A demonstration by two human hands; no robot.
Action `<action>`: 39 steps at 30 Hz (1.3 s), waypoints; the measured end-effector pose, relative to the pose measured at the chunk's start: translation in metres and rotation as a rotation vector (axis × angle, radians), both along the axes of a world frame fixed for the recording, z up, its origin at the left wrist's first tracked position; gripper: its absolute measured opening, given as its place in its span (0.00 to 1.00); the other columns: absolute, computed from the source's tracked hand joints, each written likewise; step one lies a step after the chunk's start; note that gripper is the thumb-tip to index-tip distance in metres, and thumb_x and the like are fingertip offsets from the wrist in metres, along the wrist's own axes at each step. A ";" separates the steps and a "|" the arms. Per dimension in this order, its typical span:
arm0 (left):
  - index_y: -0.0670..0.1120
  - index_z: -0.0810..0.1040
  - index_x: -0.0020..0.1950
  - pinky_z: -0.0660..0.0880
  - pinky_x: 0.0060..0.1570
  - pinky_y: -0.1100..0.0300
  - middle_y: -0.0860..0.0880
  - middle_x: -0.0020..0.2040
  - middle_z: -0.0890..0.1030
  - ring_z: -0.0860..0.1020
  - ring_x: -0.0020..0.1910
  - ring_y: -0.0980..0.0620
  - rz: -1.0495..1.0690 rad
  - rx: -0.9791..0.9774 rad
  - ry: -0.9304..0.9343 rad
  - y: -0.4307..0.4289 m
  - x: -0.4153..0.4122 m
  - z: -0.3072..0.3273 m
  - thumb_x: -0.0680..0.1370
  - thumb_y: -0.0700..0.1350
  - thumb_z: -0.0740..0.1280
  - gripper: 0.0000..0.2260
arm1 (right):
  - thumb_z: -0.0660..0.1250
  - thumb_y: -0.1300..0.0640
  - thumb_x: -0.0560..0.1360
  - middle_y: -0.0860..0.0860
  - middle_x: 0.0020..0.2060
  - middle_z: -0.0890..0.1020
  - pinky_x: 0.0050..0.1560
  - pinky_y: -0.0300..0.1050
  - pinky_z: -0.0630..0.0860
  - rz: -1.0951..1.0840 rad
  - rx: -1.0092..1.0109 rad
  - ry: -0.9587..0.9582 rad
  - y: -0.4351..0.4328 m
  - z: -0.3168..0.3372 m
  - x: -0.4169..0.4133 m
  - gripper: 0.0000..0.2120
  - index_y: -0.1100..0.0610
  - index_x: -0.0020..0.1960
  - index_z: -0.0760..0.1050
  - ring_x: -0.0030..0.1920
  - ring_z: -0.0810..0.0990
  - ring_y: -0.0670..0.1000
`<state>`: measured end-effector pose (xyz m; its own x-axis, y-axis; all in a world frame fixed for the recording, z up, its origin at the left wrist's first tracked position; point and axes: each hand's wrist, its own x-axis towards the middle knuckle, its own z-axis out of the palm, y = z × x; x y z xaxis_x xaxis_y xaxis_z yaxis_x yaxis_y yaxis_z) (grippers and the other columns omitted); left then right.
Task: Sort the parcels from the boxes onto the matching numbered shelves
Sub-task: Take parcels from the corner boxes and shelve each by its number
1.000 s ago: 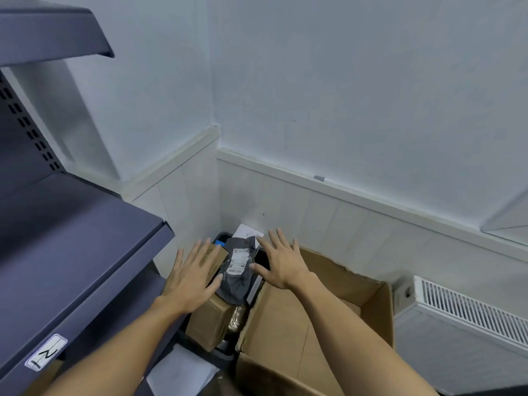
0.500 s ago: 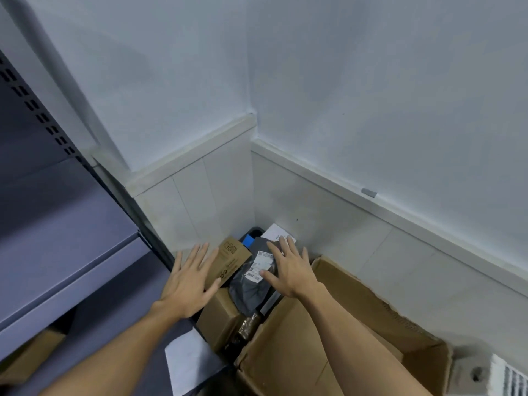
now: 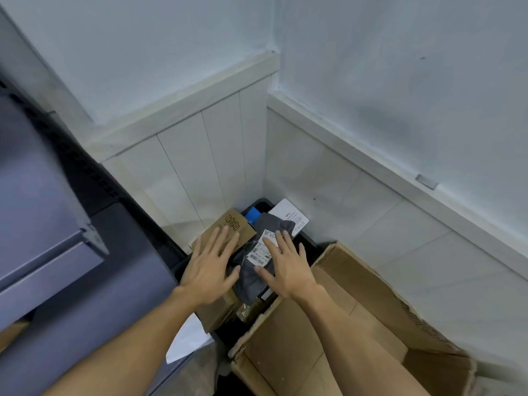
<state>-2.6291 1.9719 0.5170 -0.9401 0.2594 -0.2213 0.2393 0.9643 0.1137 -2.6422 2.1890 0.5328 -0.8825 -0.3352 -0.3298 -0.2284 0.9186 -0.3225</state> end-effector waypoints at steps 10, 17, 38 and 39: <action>0.52 0.39 0.82 0.42 0.77 0.39 0.45 0.81 0.39 0.38 0.80 0.45 0.034 -0.052 -0.069 -0.006 -0.029 -0.090 0.82 0.60 0.51 0.34 | 0.53 0.36 0.82 0.55 0.81 0.45 0.78 0.60 0.41 0.005 0.018 -0.051 -0.015 -0.096 -0.018 0.35 0.49 0.82 0.46 0.81 0.38 0.54; 0.54 0.27 0.77 0.43 0.78 0.40 0.42 0.80 0.33 0.35 0.79 0.41 0.156 -0.107 -0.148 0.006 -0.061 -0.133 0.81 0.46 0.64 0.45 | 0.52 0.37 0.82 0.56 0.81 0.44 0.78 0.59 0.38 0.004 0.031 -0.040 -0.018 -0.144 -0.037 0.34 0.50 0.82 0.46 0.80 0.37 0.55; 0.52 0.51 0.82 0.75 0.50 0.40 0.34 0.66 0.69 0.73 0.57 0.35 0.209 -0.040 0.160 0.013 -0.081 -0.144 0.68 0.39 0.74 0.48 | 0.51 0.35 0.82 0.55 0.81 0.41 0.78 0.62 0.40 -0.056 0.010 -0.077 -0.004 -0.167 -0.038 0.35 0.50 0.82 0.47 0.79 0.33 0.53; 0.52 0.52 0.82 0.75 0.50 0.41 0.34 0.67 0.68 0.73 0.58 0.35 0.204 -0.009 0.176 0.015 -0.080 -0.136 0.70 0.39 0.73 0.46 | 0.51 0.35 0.82 0.55 0.81 0.41 0.78 0.63 0.41 -0.059 0.015 -0.079 -0.004 -0.161 -0.038 0.35 0.50 0.82 0.47 0.80 0.34 0.54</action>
